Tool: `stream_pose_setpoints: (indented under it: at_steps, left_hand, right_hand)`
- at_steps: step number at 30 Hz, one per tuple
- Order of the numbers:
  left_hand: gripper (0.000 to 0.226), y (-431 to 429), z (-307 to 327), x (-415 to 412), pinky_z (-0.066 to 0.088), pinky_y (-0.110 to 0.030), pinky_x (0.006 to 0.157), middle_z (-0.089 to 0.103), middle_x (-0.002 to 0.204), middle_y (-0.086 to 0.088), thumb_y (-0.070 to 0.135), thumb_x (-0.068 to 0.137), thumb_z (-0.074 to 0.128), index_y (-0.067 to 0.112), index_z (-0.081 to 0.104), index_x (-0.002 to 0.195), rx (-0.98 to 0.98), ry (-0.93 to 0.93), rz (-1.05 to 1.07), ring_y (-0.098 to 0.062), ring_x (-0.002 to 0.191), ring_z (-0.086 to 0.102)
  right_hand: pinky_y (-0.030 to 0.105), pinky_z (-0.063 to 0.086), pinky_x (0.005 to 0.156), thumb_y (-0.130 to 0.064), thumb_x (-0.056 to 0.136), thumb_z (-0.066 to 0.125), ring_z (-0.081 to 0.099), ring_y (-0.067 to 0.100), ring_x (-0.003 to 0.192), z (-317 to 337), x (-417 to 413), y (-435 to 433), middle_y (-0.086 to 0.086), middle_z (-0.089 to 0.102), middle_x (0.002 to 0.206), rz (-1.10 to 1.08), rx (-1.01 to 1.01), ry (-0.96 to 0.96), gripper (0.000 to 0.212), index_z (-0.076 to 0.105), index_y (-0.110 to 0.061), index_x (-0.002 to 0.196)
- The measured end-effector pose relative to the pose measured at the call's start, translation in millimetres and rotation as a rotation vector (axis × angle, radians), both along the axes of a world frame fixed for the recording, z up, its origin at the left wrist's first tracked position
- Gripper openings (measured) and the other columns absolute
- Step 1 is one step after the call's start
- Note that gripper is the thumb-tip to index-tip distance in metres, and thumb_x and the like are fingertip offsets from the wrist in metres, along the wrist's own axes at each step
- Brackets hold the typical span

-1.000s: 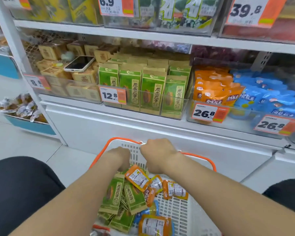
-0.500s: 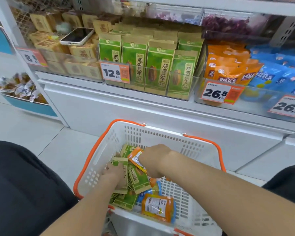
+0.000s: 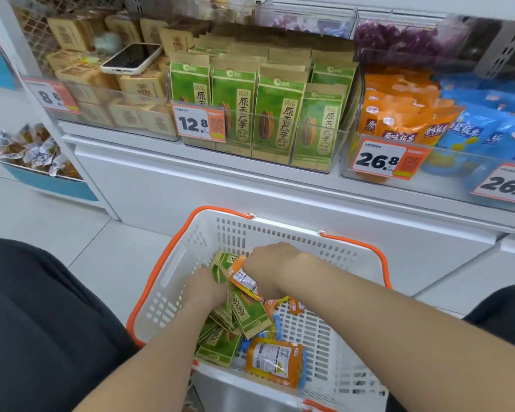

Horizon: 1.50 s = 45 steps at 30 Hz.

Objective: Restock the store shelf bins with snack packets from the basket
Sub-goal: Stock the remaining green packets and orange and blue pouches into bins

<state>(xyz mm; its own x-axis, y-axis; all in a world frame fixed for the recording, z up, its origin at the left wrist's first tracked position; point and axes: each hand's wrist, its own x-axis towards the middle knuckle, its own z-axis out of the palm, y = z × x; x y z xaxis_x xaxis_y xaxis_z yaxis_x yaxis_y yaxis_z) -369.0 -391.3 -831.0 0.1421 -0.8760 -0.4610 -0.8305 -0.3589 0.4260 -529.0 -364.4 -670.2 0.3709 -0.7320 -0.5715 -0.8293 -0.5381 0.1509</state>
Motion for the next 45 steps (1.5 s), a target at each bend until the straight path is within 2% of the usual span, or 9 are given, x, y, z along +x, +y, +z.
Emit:
stream_pose_setpoints:
  at_steps: [4,11,14,18,22,27,33,38,45]
  left_hand:
    - [0.038,-4,19,-9,0.057,-0.042,0.081,0.070,0.102,-0.012,0.044,0.105,0.055,0.007,0.060,0.106,-0.152,0.077,0.072,-0.033,0.094,0.067]
    - [0.013,-1,83,-44,0.057,-0.036,0.083,0.073,0.096,0.013,0.025,0.096,0.076,0.021,0.076,0.108,-0.426,0.546,0.024,-0.012,0.092,0.070]
    - [0.017,-2,111,-53,0.063,-0.033,0.083,0.079,0.096,0.009,0.017,0.092,0.080,0.022,0.080,0.108,-0.438,0.783,-0.004,-0.012,0.092,0.075]
    - [0.025,0,145,-59,0.064,-0.036,0.081,0.081,0.101,-0.001,0.012,0.090,0.081,0.014,0.076,0.114,-0.439,0.965,-0.021,-0.022,0.096,0.077]
    - [0.030,8,177,-66,0.062,-0.034,0.064,0.080,0.098,-0.012,0.004,0.093,0.076,0.005,0.053,0.113,-0.465,1.130,0.031,-0.029,0.085,0.078]
    - [0.020,8,208,-75,0.062,-0.036,0.068,0.080,0.087,-0.012,0.014,0.093,0.079,0.005,0.064,0.103,-0.574,1.105,0.046,-0.025,0.081,0.078]
    - [0.011,-8,243,-88,0.060,-0.028,0.074,0.080,0.088,-0.010,0.016,0.094,0.078,0.006,0.077,0.094,-0.581,1.191,0.069,-0.016,0.082,0.073]
    - [0.021,-27,274,-109,0.056,-0.028,0.079,0.072,0.075,0.001,0.009,0.097,0.073,0.012,0.069,0.118,-0.513,1.243,0.005,-0.011,0.084,0.070]
    - [0.018,-58,314,-120,0.057,-0.024,0.075,0.080,0.093,-0.004,0.010,0.104,0.063,0.007,0.077,0.114,-0.587,1.011,-0.245,-0.009,0.082,0.073]
  right_hand:
    - [0.029,0.039,0.049,-0.006,0.094,0.053,0.050,0.018,0.061,12,-10,-1,0.002,0.055,0.089,-0.036,-0.015,0.002,0.009,0.057,-0.014,0.095]
    - [0.035,0.037,0.062,-0.018,0.097,0.054,0.057,0.026,0.075,46,-34,-13,0.003,0.053,0.093,-0.202,-0.378,-0.163,0.023,0.054,-0.015,0.120]
    - [0.038,0.041,0.070,-0.019,0.092,0.063,0.062,0.036,0.107,56,-48,-23,0.011,0.059,0.116,-0.341,-0.481,-0.298,0.039,0.047,-0.014,0.128]
    - [0.042,0.050,0.087,-0.035,0.083,0.077,0.059,0.031,0.112,77,-64,-33,0.003,0.063,0.113,-0.543,-0.388,-0.540,0.045,0.053,-0.023,0.118]
    - [0.040,0.034,0.089,-0.045,0.084,0.080,0.052,0.029,0.116,107,-77,-34,-0.003,0.064,0.114,-0.650,-0.436,-0.636,0.038,0.063,-0.028,0.112]
    - [0.038,0.059,0.086,-0.023,0.088,0.081,0.067,0.019,0.099,138,-85,-31,0.000,0.067,0.111,-0.694,-0.349,-0.919,0.030,0.060,-0.019,0.109]
    - [0.044,0.062,0.085,-0.020,0.092,0.075,0.070,0.020,0.097,168,-86,-31,-0.003,0.066,0.110,-0.729,-0.447,-1.151,0.034,0.057,-0.024,0.121]
    - [0.037,0.050,0.104,-0.026,0.089,0.077,0.056,0.024,0.128,185,-94,-37,-0.003,0.061,0.137,-0.673,-0.662,-1.112,0.033,0.068,-0.030,0.121]
    - [0.023,0.029,0.083,-0.043,0.083,0.082,0.055,0.020,0.118,199,-116,-44,-0.004,0.066,0.121,-0.673,-0.965,-1.033,0.050,0.064,-0.023,0.124]
